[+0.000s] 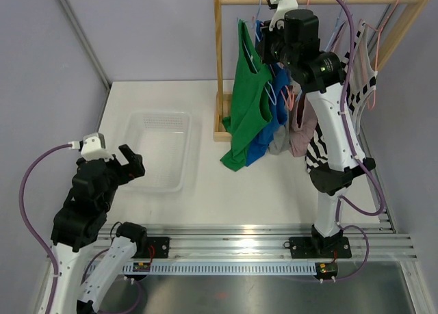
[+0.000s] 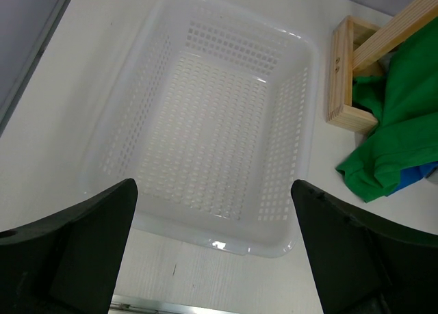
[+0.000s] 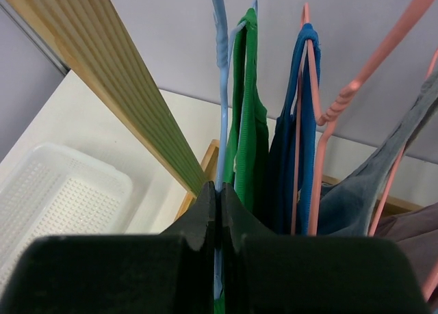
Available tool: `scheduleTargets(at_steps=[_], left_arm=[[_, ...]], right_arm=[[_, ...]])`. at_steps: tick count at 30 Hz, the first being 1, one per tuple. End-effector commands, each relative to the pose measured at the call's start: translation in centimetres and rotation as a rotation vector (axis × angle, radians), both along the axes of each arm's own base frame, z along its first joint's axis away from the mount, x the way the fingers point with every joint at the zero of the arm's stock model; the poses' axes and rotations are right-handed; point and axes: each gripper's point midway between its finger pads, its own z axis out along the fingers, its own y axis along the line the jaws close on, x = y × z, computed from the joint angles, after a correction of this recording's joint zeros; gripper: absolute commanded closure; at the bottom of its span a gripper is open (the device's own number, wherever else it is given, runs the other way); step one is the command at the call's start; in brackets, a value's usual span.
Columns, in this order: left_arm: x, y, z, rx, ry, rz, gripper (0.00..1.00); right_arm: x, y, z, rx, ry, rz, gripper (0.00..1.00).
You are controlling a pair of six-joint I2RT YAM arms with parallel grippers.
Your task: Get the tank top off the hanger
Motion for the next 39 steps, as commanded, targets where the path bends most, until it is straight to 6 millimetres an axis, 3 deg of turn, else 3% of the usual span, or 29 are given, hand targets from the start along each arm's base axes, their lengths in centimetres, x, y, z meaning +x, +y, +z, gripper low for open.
scheduleTargets(at_steps=[1, 7, 12, 18, 20, 21, 22, 23, 26, 29, 31, 33, 34, 35, 36, 37, 38, 39], left_arm=[[-0.5, -0.5, 2.9, -0.033, -0.075, -0.033, 0.01], [-1.0, -1.1, 4.6, -0.036, -0.108, -0.086, 0.01], [-1.1, -1.5, 4.9, -0.025, -0.099, -0.121, 0.01], [-1.1, -2.4, 4.8, -0.012, -0.081, -0.178, 0.01], [-0.9, -3.2, 4.7, -0.018, -0.071, -0.222, 0.01], [-0.8, -3.5, 4.7, -0.022, -0.072, -0.239, 0.01], [-0.7, -4.3, 4.9, -0.037, -0.078, -0.279, 0.01], [-0.5, -4.7, 4.9, -0.044, -0.079, -0.297, 0.01], [0.2, -6.4, 5.6, -0.087, -0.097, -0.366, 0.01], [0.9, -8.1, 6.3, -0.141, -0.116, -0.426, 0.01], [1.5, -9.4, 7.1, -0.184, -0.15, -0.474, 0.01], [2.5, -10.5, 8.0, -0.23, -0.171, -0.506, 0.01], [2.6, -11.1, 8.7, -0.249, -0.18, -0.529, 0.01], [2.6, -11.7, 9.3, -0.271, -0.187, -0.548, 0.01], [3.2, -12.1, 9.9, -0.281, -0.204, -0.559, 0.01], [3.2, -12.5, 11.1, -0.289, -0.23, -0.573, 0.01], [3.1, -13.2, 11.7, -0.302, -0.241, -0.598, 0.01], [3.5, -13.7, 12.5, -0.306, -0.265, -0.609, 0.01]], right_arm=[[-0.2, 0.2, 1.9, 0.021, -0.063, -0.005, 1.0], [-1.6, -0.4, 5.9, 0.11, -0.151, -0.023, 1.0], [-2.7, -1.2, 9.3, 0.179, -0.236, -0.038, 1.0], [-4.5, -1.6, 11.2, 0.222, -0.262, -0.017, 1.0], [-5.0, -1.4, 10.6, 0.221, -0.238, 0.001, 1.0], [-6.1, -1.6, 11.3, 0.232, -0.249, 0.024, 1.0], [-6.0, -1.2, 10.1, 0.221, -0.217, 0.036, 1.0], [-7.3, -1.6, 11.1, 0.244, -0.239, 0.052, 1.0], [-8.6, -1.4, 10.4, 0.249, -0.207, 0.089, 1.0], [-11.6, -1.4, 10.6, 0.27, -0.177, 0.156, 1.0], [-12.6, -0.9, 8.9, 0.266, -0.114, 0.203, 1.0], [-15.0, -0.9, 9.0, 0.287, -0.107, 0.261, 1.0], [-15.1, -0.4, 7.3, 0.292, -0.061, 0.277, 1.0], [-17.1, -0.7, 7.8, 0.313, -0.069, 0.319, 1.0], [-17.8, -0.5, 7.3, 0.32, -0.053, 0.343, 1.0], [-18.0, -0.2, 5.5, 0.321, -0.002, 0.353, 1.0], [-19.9, -0.5, 5.7, 0.332, -0.005, 0.388, 1.0], [-20.2, -0.3, 4.0, 0.326, 0.04, 0.401, 1.0]])
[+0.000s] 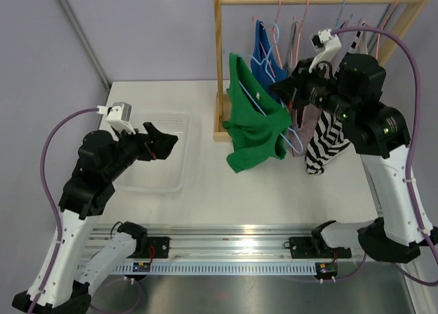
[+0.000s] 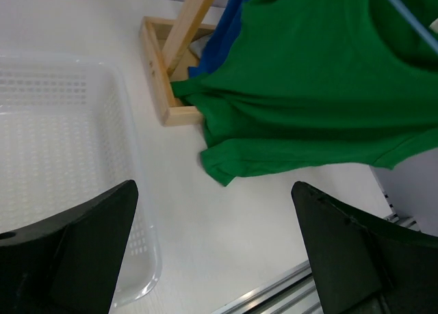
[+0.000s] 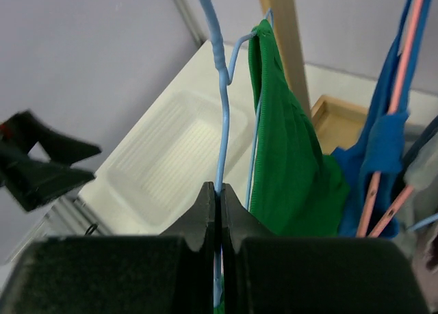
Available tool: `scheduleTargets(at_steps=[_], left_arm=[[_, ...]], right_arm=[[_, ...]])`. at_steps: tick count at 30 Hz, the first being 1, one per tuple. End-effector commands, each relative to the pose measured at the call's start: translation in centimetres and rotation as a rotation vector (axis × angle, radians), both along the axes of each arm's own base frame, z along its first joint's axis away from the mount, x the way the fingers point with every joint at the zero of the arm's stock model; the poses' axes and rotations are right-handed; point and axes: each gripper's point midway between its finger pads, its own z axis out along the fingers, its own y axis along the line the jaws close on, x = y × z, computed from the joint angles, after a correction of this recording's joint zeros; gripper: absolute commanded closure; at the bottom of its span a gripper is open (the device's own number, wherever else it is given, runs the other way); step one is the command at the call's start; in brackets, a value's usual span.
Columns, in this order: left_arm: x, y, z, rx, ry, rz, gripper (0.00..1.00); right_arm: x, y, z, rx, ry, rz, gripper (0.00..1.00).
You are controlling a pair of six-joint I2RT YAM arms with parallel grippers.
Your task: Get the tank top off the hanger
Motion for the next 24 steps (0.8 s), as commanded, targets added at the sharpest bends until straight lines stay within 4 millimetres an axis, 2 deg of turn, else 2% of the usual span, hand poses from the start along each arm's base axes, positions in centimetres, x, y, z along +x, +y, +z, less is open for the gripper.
scheduleTargets(at_steps=[1, 2, 3, 4, 5, 6, 7, 8, 9, 10, 11, 12, 13, 14, 16, 17, 18, 21, 24], left_arm=[[0.3, -3.0, 6.5, -0.12, -0.168, -0.112, 0.01], [-0.1, -3.9, 7.3, -0.131, -0.184, -0.148, 0.01], [0.0, -4.4, 7.9, -0.139, -0.2, -0.159, 0.01], [0.6, -5.1, 7.8, -0.133, -0.188, -0.168, 0.01], [0.3, -6.1, 8.2, -0.132, -0.196, -0.202, 0.01], [0.6, -6.6, 8.2, -0.127, -0.2, -0.199, 0.01], [1.2, -7.4, 7.8, -0.111, -0.185, -0.204, 0.01], [0.5, -8.8, 7.7, -0.094, -0.191, -0.252, 0.01], [0.8, -9.1, 7.9, -0.08, -0.206, -0.233, 0.01], [0.8, -9.7, 7.8, -0.067, -0.209, -0.236, 0.01], [0.0, -11.4, 7.4, -0.048, -0.209, -0.29, 0.01], [0.1, -11.7, 7.5, -0.039, -0.218, -0.279, 0.01], [0.1, -12.1, 7.2, -0.027, -0.219, -0.27, 0.01], [-0.6, -13.4, 6.9, -0.008, -0.219, -0.302, 0.01], [-0.4, -14.0, 6.5, 0.026, -0.223, -0.277, 0.01], [-1.1, -14.9, 6.2, 0.047, -0.23, -0.304, 0.01], [-0.7, -15.5, 5.6, 0.07, -0.224, -0.297, 0.02], [-0.7, -17.0, 4.9, 0.102, -0.22, -0.311, 0.06], [-0.5, -17.6, 4.8, 0.103, -0.224, -0.309, 0.12]], right_arm=[[-4.1, 1.3, 0.1, 0.08, 0.008, 0.157, 1.0], [-6.3, 1.2, 0.4, 0.097, -0.007, 0.213, 1.0], [-6.6, 1.5, -1.5, 0.086, 0.037, 0.237, 1.0], [-7.6, 1.5, -1.9, 0.093, 0.051, 0.263, 1.0], [-9.3, 1.2, -1.7, 0.106, 0.041, 0.297, 1.0], [-9.6, 1.2, -3.2, 0.105, 0.08, 0.305, 1.0], [-10.2, 1.1, -3.4, 0.122, 0.092, 0.308, 1.0], [-11.5, 0.5, -3.2, 0.139, 0.073, 0.315, 1.0], [-11.7, 0.5, -4.7, 0.138, 0.106, 0.313, 1.0], [-12.2, 0.3, -4.7, 0.161, 0.107, 0.31, 1.0], [-13.4, -0.3, -4.4, 0.178, 0.083, 0.311, 1.0], [-13.6, -0.4, -5.3, 0.18, 0.099, 0.309, 1.0], [-14.0, -0.6, -5.4, 0.191, 0.106, 0.307, 1.0], [-14.9, -1.0, -5.2, 0.203, 0.093, 0.313, 1.0], [-15.6, -1.2, -5.7, 0.211, 0.108, 0.318, 1.0], [-16.2, -1.5, -5.6, 0.217, 0.098, 0.314, 1.0], [-16.5, -1.7, -5.7, 0.219, 0.104, 0.313, 1.0], [-17.5, -2.1, -5.9, 0.227, 0.123, 0.312, 1.0], [-18.6, -2.1, -6.0, 0.242, 0.147, 0.344, 1.0]])
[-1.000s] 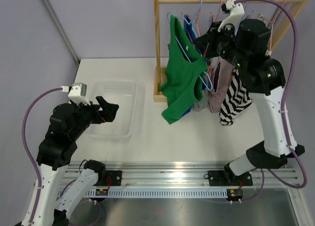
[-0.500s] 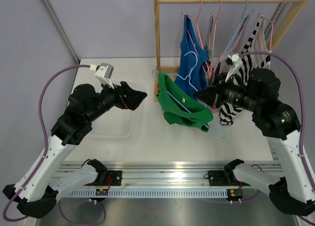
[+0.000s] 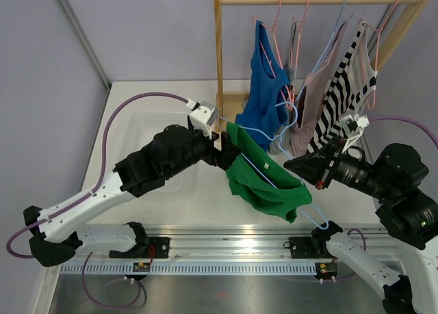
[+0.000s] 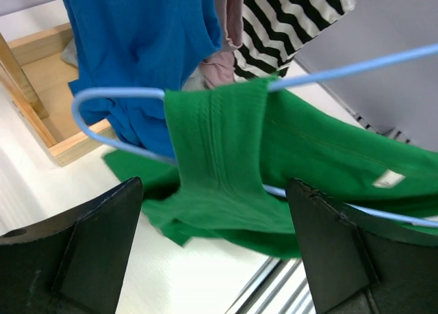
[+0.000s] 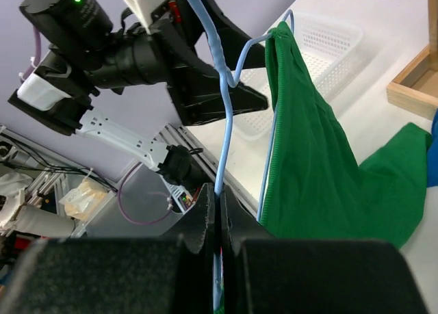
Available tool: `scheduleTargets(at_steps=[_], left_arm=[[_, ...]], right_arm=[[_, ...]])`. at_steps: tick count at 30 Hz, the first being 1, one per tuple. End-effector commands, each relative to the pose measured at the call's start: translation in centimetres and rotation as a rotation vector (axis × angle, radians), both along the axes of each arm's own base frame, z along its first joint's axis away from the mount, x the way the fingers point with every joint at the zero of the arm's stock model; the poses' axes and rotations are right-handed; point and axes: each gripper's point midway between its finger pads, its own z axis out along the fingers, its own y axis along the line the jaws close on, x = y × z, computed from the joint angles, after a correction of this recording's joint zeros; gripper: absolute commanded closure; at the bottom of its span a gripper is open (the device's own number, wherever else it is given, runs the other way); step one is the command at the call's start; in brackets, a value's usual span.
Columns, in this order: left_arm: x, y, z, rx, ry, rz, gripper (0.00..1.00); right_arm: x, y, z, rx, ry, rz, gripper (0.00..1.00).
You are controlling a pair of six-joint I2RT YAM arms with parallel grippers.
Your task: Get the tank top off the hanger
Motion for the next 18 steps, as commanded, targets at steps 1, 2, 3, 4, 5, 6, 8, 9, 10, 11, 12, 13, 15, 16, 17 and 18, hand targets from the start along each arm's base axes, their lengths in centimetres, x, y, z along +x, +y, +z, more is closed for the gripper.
scheduleTargets(at_steps=[1, 2, 3, 4, 5, 6, 8, 9, 10, 11, 12, 13, 15, 16, 17, 18], left_arm=[[1.4, 0.1, 3.8, -0.072, -0.101, 0.067, 0.14], [1.5, 0.0, 4.0, -0.082, -0.108, 0.068, 0.18], [1.5, -0.1, 4.1, -0.084, -0.112, 0.063, 0.24], [1.6, -0.2, 4.0, -0.077, -0.115, 0.064, 0.3], [1.7, -0.1, 4.3, -0.078, -0.118, 0.067, 0.36], [2.0, 0.1, 4.3, -0.068, -0.125, 0.085, 0.66], [2.1, 0.2, 4.2, -0.061, -0.128, 0.093, 0.71], [2.2, 0.3, 3.9, -0.051, -0.126, 0.101, 0.76], [2.5, 0.7, 4.0, -0.047, -0.128, 0.127, 0.91], [2.7, 0.9, 3.8, -0.041, -0.124, 0.142, 0.95], [2.8, 1.2, 3.5, -0.029, -0.118, 0.157, 0.99], [3.2, 1.8, 3.5, -0.023, -0.121, 0.195, 1.0], [3.4, 2.8, 3.4, -0.019, -0.108, 0.247, 1.0], [4.0, 3.9, 3.4, -0.01, -0.113, 0.315, 1.0], [4.3, 4.6, 3.4, -0.013, -0.106, 0.361, 1.0], [4.6, 5.5, 2.9, 0.012, -0.099, 0.405, 1.0]], right_arm=[[-1.5, 0.5, 0.9, 0.046, 0.01, 0.065, 1.0], [-1.7, 0.5, 1.0, 0.045, 0.009, 0.07, 1.0], [-1.7, 0.4, 1.1, 0.045, 0.006, 0.067, 1.0], [-1.8, 0.3, 0.8, 0.034, 0.014, 0.066, 1.0], [-1.7, 0.1, 0.9, 0.031, 0.006, 0.051, 1.0], [-1.6, -0.6, 1.0, 0.022, -0.009, 0.011, 1.0], [-1.8, -0.8, 1.1, 0.021, -0.019, 0.0, 1.0], [-1.8, -1.0, 1.2, 0.022, -0.027, -0.01, 1.0], [-1.8, -1.2, 1.2, 0.018, -0.026, -0.015, 1.0], [-1.8, -1.3, 1.0, 0.009, -0.031, -0.024, 1.0], [-1.6, -1.6, 0.9, 0.001, -0.036, -0.045, 1.0], [-1.4, -1.7, 0.5, -0.011, -0.032, -0.054, 1.0], [-0.9, -1.7, -0.8, -0.057, -0.022, -0.054, 1.0], [-0.8, -1.5, -1.3, -0.073, -0.016, -0.044, 1.0], [-0.8, -1.3, -1.8, -0.093, -0.025, -0.022, 1.0], [-1.6, -0.8, -2.0, -0.097, -0.034, 0.039, 1.0]])
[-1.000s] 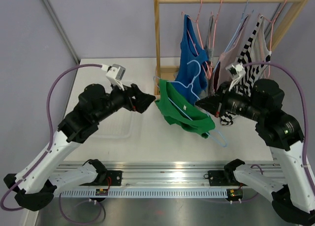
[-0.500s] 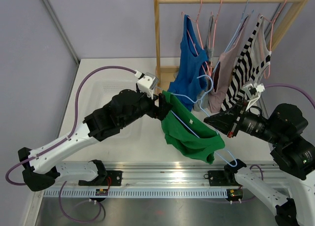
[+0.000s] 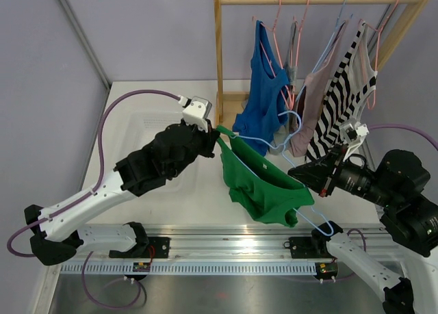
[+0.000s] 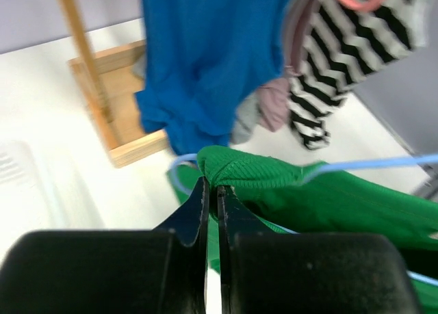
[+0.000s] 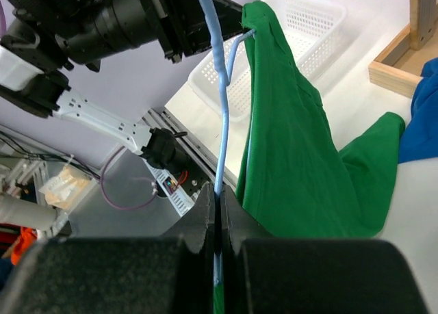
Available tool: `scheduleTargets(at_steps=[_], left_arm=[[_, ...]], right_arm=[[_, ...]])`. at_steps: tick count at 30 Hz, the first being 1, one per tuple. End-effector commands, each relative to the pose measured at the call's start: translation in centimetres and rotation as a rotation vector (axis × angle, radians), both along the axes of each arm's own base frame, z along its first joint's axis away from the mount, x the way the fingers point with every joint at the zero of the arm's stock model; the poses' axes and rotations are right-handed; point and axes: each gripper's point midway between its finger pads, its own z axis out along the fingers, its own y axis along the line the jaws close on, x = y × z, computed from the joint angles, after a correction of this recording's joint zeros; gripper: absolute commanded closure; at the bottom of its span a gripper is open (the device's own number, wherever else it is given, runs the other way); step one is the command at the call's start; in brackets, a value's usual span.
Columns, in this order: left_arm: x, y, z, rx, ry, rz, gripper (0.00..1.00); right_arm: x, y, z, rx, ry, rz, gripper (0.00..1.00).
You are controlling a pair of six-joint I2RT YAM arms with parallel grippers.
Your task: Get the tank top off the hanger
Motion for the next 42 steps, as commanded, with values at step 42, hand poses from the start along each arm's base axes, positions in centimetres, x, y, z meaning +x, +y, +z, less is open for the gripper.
scheduleTargets(at_steps=[42], left_arm=[[-5.1, 5.9, -11.0, 0.06, 0.317, -0.045, 1.0]], right_arm=[[6.3, -0.1, 12.4, 0.463, -0.654, -0.192, 1.0]])
